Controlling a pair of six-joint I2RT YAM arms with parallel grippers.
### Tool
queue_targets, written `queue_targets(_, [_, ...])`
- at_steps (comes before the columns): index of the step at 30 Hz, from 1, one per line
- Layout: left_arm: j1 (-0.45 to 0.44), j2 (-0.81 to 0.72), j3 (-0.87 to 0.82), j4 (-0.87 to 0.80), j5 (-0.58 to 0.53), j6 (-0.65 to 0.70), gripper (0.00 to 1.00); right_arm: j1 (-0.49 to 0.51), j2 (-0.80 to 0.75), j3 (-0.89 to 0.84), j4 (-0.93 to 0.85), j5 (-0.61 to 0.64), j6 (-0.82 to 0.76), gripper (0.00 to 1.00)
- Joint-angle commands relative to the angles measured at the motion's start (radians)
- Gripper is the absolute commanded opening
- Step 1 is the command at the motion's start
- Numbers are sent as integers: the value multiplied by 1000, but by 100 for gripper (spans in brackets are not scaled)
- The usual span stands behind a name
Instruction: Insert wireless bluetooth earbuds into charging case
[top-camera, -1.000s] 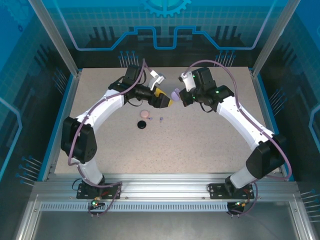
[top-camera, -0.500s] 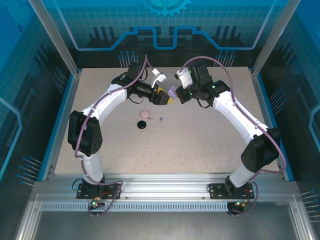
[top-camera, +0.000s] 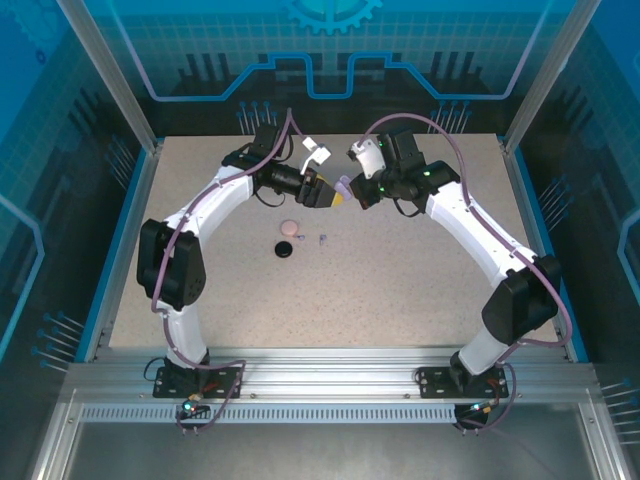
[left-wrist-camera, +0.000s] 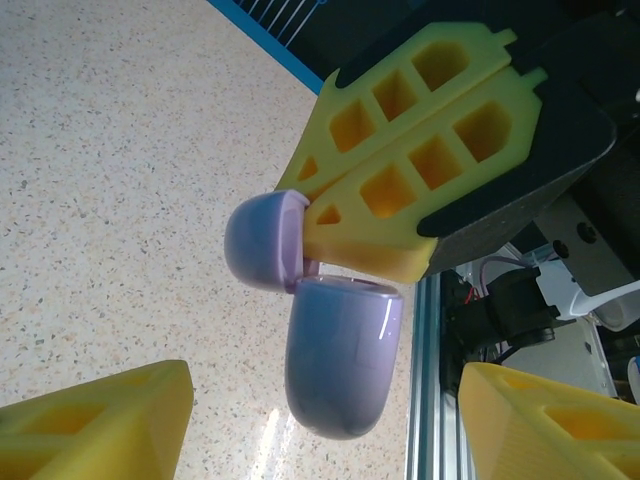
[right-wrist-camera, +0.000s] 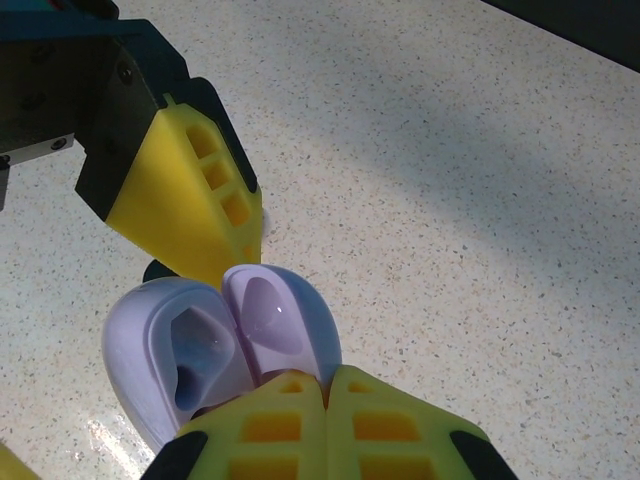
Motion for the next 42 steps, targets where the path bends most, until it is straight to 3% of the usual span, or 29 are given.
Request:
queue_targets(1, [6,24,38,-27,46,23,71,-12,16,33,-10,-24,0,0])
queue_targets(30, [7,44,58,-51,83,28,47,2,33,54,-9,-37,12,0])
queue_targets(42, [7,43,58,-55,95,34,22,10,43,70,-15,-38,15,0])
